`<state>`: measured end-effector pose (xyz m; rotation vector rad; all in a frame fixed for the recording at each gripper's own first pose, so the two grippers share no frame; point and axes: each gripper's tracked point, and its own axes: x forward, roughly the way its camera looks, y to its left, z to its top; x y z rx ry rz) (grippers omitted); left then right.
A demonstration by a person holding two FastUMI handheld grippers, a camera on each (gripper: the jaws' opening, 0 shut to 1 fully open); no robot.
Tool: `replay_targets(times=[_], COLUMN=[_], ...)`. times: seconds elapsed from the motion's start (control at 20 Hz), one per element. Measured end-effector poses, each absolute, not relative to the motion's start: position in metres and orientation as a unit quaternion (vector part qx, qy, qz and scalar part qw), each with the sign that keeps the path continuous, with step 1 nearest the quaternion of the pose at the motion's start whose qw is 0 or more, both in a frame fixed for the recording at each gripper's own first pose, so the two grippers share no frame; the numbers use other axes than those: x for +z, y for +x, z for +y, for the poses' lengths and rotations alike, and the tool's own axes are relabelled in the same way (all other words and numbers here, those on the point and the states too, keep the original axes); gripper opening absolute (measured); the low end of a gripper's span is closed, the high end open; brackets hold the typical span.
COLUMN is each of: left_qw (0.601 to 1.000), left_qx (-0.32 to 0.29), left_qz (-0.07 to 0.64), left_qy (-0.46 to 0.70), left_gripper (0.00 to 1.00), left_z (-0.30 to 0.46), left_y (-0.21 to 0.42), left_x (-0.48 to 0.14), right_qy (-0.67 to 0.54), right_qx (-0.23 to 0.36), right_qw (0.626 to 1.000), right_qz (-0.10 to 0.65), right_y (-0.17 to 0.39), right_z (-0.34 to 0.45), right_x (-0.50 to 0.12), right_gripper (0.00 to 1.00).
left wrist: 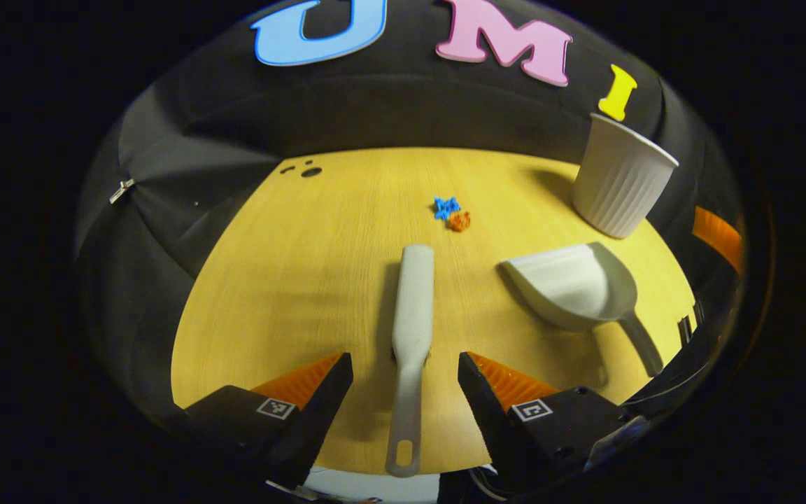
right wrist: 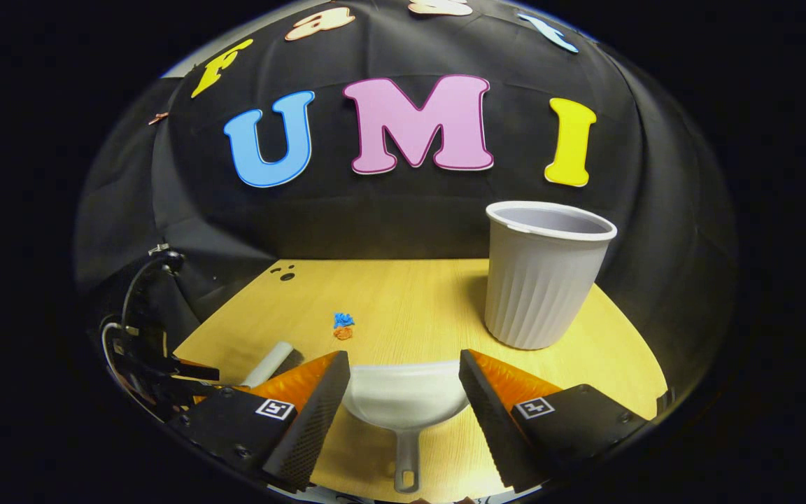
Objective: Pick up the small broom and dustpan from the desktop, sweep the trash into the dustpan with the broom, and then empty the trash into the garbage bin.
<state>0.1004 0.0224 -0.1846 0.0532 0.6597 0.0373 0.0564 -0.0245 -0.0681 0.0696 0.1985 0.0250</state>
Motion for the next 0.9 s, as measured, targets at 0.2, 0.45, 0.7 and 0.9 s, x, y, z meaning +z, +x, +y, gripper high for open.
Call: replay_targets(times=[0.2,0.45,0.7,0.9], left_qw=[0.927,0.907,0.898,0.899], left_qx=[0.012,0.010,0.003,-0.001], left_qz=[0.373,0.419,0.438,0.436], left_qy=[0.032,0.039,0.036,0.042], left_gripper=[0.96,0.94,0.84,0.66], left_z=[0.021,0.020,0.012,0.007], left_y=[0.114,0.127,0.135,0.140], left_x=[-0.202,-0.223,-0.235,-0.237], right_qy=[0.043,0.052,0.062,0.065], right_qx=[0.012,0.016,0.019,0.024], right_qw=[0.992,0.988,0.985,0.982], right_qz=[0.116,0.141,0.160,0.175], right_y=[0.068,0.079,0.088,0.094], right_z=[-0.030,-0.036,-0.041,-0.042], right_x=[-0.080,-0.095,-0.103,-0.111], right_gripper=[0.98,1.00,1.00,1.00])
